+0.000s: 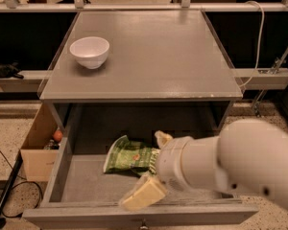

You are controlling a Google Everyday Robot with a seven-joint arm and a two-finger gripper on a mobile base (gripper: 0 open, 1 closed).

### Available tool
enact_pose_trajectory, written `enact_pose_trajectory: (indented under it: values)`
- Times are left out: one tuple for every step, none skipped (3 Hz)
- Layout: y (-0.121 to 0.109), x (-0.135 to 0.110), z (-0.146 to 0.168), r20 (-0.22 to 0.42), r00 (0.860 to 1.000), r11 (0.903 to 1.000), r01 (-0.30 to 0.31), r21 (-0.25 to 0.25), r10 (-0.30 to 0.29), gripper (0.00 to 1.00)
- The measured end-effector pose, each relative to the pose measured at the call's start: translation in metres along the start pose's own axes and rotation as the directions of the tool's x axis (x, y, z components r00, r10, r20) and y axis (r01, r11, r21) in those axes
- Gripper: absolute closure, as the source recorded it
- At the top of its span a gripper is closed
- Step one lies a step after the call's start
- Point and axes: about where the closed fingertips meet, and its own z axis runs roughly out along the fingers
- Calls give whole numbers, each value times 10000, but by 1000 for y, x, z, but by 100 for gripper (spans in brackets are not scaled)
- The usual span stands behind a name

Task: Pick green jalapeno chip bag from top drawer and place on counter

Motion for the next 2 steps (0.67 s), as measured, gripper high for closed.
enact_pose_trajectory:
  values:
    - [22,8,55,-81,9999,9998,-86,-205,84,0]
    - [22,8,55,-81,9999,9998,-86,-205,84,0]
